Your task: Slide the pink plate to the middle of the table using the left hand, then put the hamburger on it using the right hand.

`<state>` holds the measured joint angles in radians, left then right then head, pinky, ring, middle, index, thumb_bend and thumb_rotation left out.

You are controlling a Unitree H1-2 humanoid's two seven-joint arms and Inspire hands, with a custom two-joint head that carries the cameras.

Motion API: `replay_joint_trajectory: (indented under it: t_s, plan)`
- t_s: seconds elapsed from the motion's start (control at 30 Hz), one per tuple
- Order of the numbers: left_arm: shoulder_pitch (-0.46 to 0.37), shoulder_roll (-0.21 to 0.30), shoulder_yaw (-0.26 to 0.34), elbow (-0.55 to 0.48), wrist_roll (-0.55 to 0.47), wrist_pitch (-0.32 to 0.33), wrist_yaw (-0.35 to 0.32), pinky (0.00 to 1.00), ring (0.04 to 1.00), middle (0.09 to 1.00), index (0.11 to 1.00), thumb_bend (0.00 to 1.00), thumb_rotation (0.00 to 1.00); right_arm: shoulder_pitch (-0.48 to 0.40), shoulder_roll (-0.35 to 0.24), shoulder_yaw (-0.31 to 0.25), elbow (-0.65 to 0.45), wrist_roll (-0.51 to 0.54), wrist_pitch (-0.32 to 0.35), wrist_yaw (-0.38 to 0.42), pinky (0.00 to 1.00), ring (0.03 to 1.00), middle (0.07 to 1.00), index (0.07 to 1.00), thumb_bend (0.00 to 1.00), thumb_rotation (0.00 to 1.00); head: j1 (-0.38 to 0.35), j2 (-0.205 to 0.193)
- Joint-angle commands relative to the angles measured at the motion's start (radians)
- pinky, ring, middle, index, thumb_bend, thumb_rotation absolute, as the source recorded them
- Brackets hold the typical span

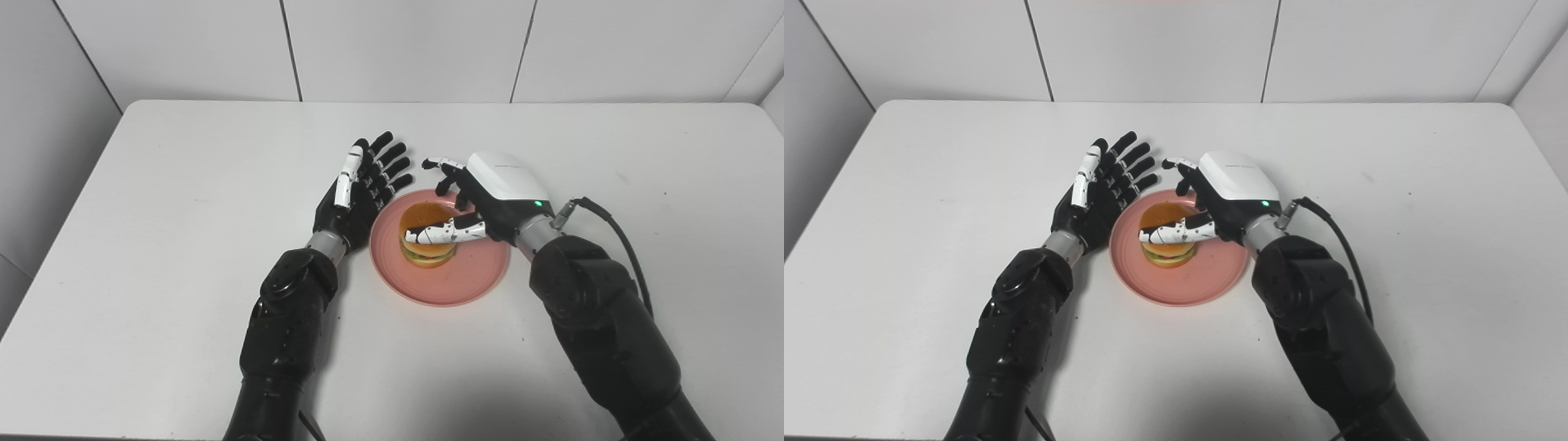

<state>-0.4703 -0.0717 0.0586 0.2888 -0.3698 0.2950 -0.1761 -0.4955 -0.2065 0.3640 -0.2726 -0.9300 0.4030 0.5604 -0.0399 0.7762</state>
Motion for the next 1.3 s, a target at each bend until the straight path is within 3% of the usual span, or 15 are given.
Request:
replay_joint_trajectory:
  t_s: [0.0,0.1,0.17,0.3,0.43,0.57,0.8,1.0,1.07,1.27]
  plan:
    - [0.043,0.002,-0.002,0.047,0.008,0.071,0.016,0.89,0.918,0.913,0.903,0.38,1.00,-0.043,-0.010,-0.021,-0.050,0.011,0.018,0.027,0.41,0.577,0.732,0.888,0.99,0.72,0.000,0.001]
    - [0.043,-0.001,0.002,0.043,0.010,0.078,0.025,0.88,0.907,0.903,0.892,0.38,1.00,-0.047,-0.014,-0.042,-0.073,0.031,0.030,0.046,0.45,0.649,0.812,0.917,1.00,0.73,-0.005,0.000]
    - [0.044,0.000,0.002,0.041,0.008,0.079,0.022,0.88,0.903,0.902,0.894,0.37,1.00,-0.039,-0.009,-0.073,-0.081,0.067,0.014,0.019,0.49,0.705,0.854,0.933,0.98,0.73,-0.008,-0.001]
    - [0.047,0.006,0.002,0.040,0.013,0.068,0.017,0.88,0.895,0.896,0.899,0.37,1.00,0.005,0.008,-0.146,-0.056,0.161,-0.078,-0.127,0.60,0.783,0.882,0.938,0.95,0.77,-0.012,-0.002]
    - [0.053,0.009,0.003,0.033,0.020,0.051,0.019,0.87,0.881,0.888,0.895,0.36,1.00,0.055,0.026,-0.200,-0.007,0.260,-0.162,-0.264,0.77,0.888,0.946,0.972,0.88,0.95,-0.014,-0.002]
    - [0.071,0.023,-0.006,-0.002,0.041,0.013,0.016,0.89,0.899,0.908,0.911,0.37,1.00,0.113,0.042,-0.235,0.030,0.346,-0.227,-0.358,0.87,0.957,0.993,0.993,0.80,1.00,-0.015,-0.004]
    - [0.111,0.034,-0.006,-0.087,0.093,-0.054,0.041,0.94,0.930,0.931,0.930,0.38,1.00,0.201,0.084,-0.273,0.045,0.456,-0.263,-0.461,0.91,0.982,1.000,0.999,0.70,1.00,-0.023,0.000]
    - [0.169,0.067,-0.040,-0.168,0.165,-0.117,0.024,1.00,0.996,0.995,0.997,0.40,1.00,0.264,0.101,-0.281,0.074,0.512,-0.353,-0.536,0.92,0.985,1.000,1.000,0.58,1.00,-0.029,0.005]
    - [0.189,0.078,-0.053,-0.195,0.194,-0.135,0.026,1.00,0.999,0.999,1.000,0.41,1.00,0.282,0.107,-0.281,0.083,0.526,-0.376,-0.552,0.92,0.982,1.000,1.000,0.58,1.00,-0.027,0.006]
    - [0.243,0.098,-0.066,-0.234,0.224,-0.189,0.015,1.00,1.000,1.000,1.000,0.44,1.00,0.324,0.135,-0.271,0.080,0.575,-0.357,-0.561,0.93,0.982,1.000,1.000,0.58,1.00,-0.020,0.015]
